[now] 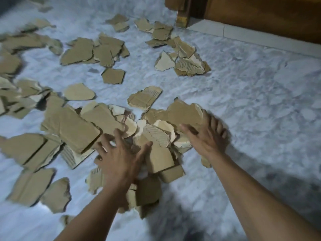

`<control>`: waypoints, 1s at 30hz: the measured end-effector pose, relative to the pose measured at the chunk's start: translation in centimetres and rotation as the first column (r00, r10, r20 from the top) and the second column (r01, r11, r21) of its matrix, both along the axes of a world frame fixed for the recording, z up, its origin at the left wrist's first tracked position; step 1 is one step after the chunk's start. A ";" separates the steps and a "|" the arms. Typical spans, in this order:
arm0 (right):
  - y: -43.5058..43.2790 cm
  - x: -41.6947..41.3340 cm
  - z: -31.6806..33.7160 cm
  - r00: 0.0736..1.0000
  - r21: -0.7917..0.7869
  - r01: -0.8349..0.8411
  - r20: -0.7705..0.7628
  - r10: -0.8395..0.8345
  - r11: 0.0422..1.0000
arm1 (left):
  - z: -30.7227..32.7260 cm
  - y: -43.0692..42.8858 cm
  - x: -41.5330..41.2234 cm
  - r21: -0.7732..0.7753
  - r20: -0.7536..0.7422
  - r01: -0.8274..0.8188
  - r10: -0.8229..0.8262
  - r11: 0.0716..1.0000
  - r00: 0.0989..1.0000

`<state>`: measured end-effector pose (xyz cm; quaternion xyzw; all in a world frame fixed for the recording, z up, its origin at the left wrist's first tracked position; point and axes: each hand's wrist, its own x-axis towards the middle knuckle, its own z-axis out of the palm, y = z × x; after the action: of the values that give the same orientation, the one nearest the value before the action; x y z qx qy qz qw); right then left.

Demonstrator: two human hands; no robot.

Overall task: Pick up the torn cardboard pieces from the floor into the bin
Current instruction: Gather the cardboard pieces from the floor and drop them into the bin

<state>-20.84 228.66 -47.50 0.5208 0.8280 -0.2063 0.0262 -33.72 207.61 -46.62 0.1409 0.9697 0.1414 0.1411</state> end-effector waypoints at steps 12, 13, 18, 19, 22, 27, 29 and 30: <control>-8.4 -4.8 -0.3 0.852 -0.281 0.012 -0.499 -0.157 0.960 | -0.4 3.8 1.3 0.407 0.307 -0.052 -0.082 0.912 0.948; -8.3 -5.0 -0.3 0.842 -0.273 0.039 -0.509 -0.179 0.961 | -0.4 3.9 1.0 0.412 0.330 -0.055 -0.092 0.910 0.940; -7.2 -4.9 -0.8 0.785 -0.198 0.185 -0.559 -0.266 0.963 | 0.8 3.7 -0.7 0.335 0.220 0.056 -0.136 0.940 0.966; -7.0 -5.0 -0.5 0.813 -0.164 0.191 -0.526 -0.249 0.968 | 1.2 3.4 -1.5 0.252 0.043 0.163 -0.180 0.954 0.983; -6.1 -5.4 0.3 0.933 -0.057 0.149 -0.324 -0.160 0.987 | 1.7 1.6 -6.3 0.023 -0.274 0.231 -0.216 0.973 0.937; -6.0 -6.9 1.2 0.947 -0.198 0.160 -0.246 -0.207 0.967 | 1.3 -2.5 -14.1 -0.098 0.141 0.050 -0.036 0.994 0.989; -7.3 -8.1 1.2 0.949 -0.208 0.119 -0.262 -0.173 0.971 | 1.3 -2.7 -13.7 -0.080 0.169 0.032 -0.018 0.996 0.985; -7.9 -8.6 1.2 0.949 -0.208 0.099 -0.274 -0.155 0.973 | 1.1 -2.5 -13.1 -0.053 0.170 0.022 -0.012 0.998 0.985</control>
<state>-29.44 220.77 -46.26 0.5325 0.7638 -0.3601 -0.0582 -46.81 205.16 -45.49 0.1327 0.9564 0.1251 0.2279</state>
